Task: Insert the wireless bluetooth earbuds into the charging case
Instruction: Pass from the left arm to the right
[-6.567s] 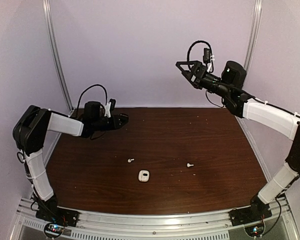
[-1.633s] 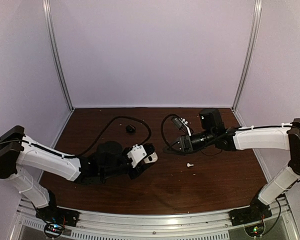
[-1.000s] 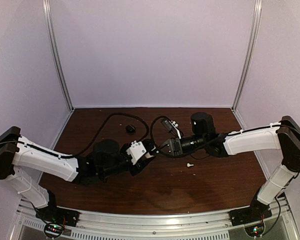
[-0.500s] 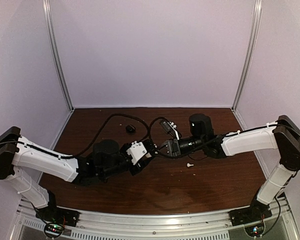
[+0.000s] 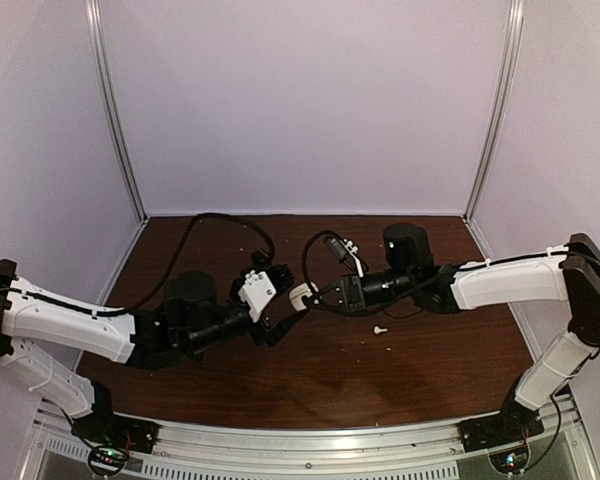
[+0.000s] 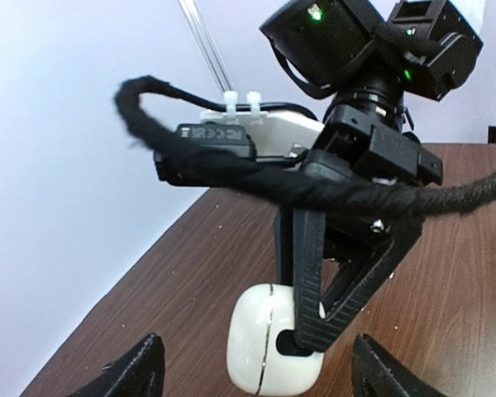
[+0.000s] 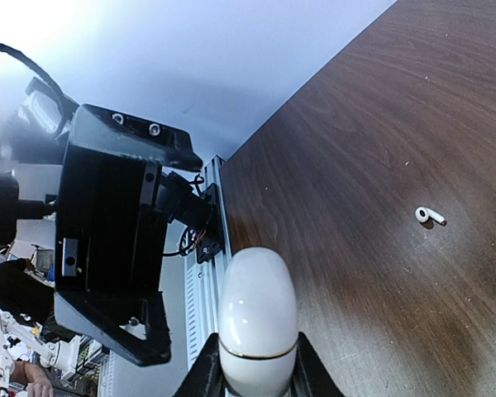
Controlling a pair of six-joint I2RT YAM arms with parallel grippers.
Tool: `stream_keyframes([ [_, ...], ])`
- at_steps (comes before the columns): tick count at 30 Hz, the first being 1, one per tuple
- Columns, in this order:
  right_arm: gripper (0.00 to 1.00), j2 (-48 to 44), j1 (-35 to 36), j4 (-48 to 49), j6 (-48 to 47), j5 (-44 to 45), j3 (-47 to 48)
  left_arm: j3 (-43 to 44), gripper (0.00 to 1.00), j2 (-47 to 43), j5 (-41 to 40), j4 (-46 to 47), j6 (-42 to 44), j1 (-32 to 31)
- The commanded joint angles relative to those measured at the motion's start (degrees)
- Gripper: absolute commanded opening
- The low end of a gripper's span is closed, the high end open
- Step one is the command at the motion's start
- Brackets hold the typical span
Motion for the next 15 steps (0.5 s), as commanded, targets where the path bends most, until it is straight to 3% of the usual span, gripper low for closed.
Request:
stream_keyframes([
  [1,0.13,-5.2,-0.3,-4.3,-8.3,3.4,1.6,-2.6,0.79,-4.1,5.6,4.3,-5.1,1.0],
  [10,0.11,-10.4,-0.2,-10.1,-18.2,5.3,1.1,-0.7,0.7,-5.4,29.1,3.7,-20.9,11.6],
  [15,0.12,-12.6,-0.1,-11.0,-19.7,6.3,0.7,2.8,0.66,-2.0,32.5,2.0,-22.5,12.3],
])
